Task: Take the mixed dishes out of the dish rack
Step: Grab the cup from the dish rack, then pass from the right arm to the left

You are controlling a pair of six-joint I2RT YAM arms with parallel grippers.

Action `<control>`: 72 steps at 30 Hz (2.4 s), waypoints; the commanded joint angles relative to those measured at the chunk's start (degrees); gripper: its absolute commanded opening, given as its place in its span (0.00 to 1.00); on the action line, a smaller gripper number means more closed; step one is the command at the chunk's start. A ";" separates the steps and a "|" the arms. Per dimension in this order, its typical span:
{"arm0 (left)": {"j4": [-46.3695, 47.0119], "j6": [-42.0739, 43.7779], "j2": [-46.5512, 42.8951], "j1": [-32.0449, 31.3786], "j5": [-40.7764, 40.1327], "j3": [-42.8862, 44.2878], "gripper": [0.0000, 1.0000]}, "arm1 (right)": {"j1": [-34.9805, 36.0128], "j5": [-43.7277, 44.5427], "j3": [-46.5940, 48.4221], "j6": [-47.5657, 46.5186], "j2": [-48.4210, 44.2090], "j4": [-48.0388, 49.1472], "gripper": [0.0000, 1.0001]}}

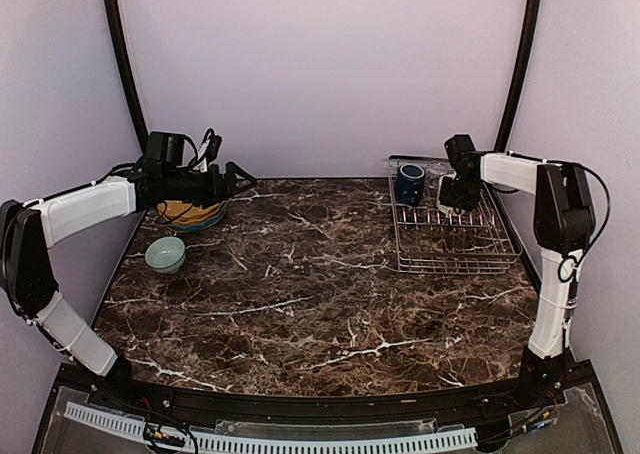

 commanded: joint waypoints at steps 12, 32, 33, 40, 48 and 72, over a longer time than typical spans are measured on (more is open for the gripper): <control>-0.10 -0.44 0.92 0.14 1.61 1.00 0.98 | -0.55 0.74 6.04 0.41 1.88 0.73 0.04; 0.16 -1.23 1.61 0.14 2.94 1.07 0.97 | -0.55 -5.64 -6.00 0.58 -17.38 10.00 0.00; 0.16 -1.28 1.76 0.14 3.07 1.12 0.97 | -0.57 -7.39 -7.96 0.35 -19.24 11.96 0.00; 3.35 -3.77 3.36 0.14 9.11 0.93 0.97 | -0.50 -25.66 -22.11 -1.89 -32.16 28.22 0.00; 19.99 -13.66 4.99 -0.01 20.07 -2.84 0.98 | 5.73 -38.01 -26.23 -0.03 -38.62 36.83 0.00; 68.50 -41.28 9.73 -4.96 28.07 -11.64 0.93 | 29.23 -50.90 -23.09 24.83 -18.34 71.47 0.00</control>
